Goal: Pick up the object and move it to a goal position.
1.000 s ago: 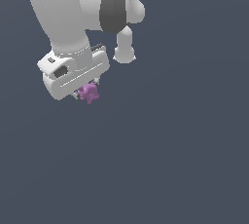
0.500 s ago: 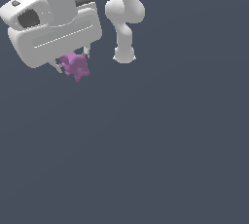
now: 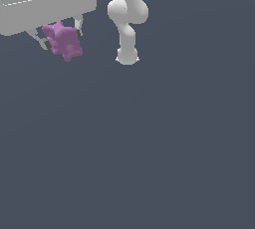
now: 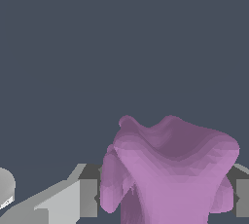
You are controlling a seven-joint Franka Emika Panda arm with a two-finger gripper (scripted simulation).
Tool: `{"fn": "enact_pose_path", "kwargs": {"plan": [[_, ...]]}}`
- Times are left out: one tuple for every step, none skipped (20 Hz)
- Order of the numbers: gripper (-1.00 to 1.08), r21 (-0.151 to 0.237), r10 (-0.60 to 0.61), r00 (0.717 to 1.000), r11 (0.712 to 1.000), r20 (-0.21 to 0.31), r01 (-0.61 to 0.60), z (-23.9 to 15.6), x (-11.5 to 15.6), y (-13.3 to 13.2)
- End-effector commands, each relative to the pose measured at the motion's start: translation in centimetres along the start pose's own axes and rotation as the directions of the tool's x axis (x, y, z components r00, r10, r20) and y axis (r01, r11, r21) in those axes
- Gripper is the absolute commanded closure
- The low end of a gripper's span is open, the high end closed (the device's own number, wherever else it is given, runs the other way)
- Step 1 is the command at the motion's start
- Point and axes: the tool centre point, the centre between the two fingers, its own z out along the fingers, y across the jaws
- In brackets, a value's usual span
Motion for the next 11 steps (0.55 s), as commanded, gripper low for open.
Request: {"fn": "enact_pose_path", "kwargs": {"plan": [[1.08, 0.001, 0.000, 1.000, 1.000, 0.001, 0.000, -1.0, -0.1, 0.1], [1.08, 0.001, 0.000, 1.000, 1.000, 0.001, 0.000, -1.3, -0.1, 0.1], [1.08, 0.001, 0.000, 1.000, 1.000, 0.001, 0.000, -1.5, -0.1, 0.2], [1.08, 0.001, 0.000, 1.000, 1.000, 0.001, 0.000, -1.7, -0.1, 0.2], [1.08, 0.001, 0.000, 1.000, 1.000, 0.001, 0.000, -1.9, -0.1, 0.2], [1.08, 0.001, 0.000, 1.000, 1.000, 0.001, 0.000, -2.1, -0.1, 0.3], [1.08, 0.001, 0.000, 1.000, 1.000, 0.001, 0.000, -2.2, -0.1, 0.3], [1.08, 0.001, 0.000, 1.000, 1.000, 0.001, 0.000, -2.3, -0.1, 0.3], [1.08, 0.001, 0.000, 1.000, 1.000, 0.001, 0.000, -2.4, -0.1, 0.3], [1.08, 0.001, 0.000, 1.000, 1.000, 0.001, 0.000, -2.4, -0.1, 0.3], [1.08, 0.001, 0.000, 1.000, 1.000, 0.001, 0.000, -2.4, -0.1, 0.3]]}}
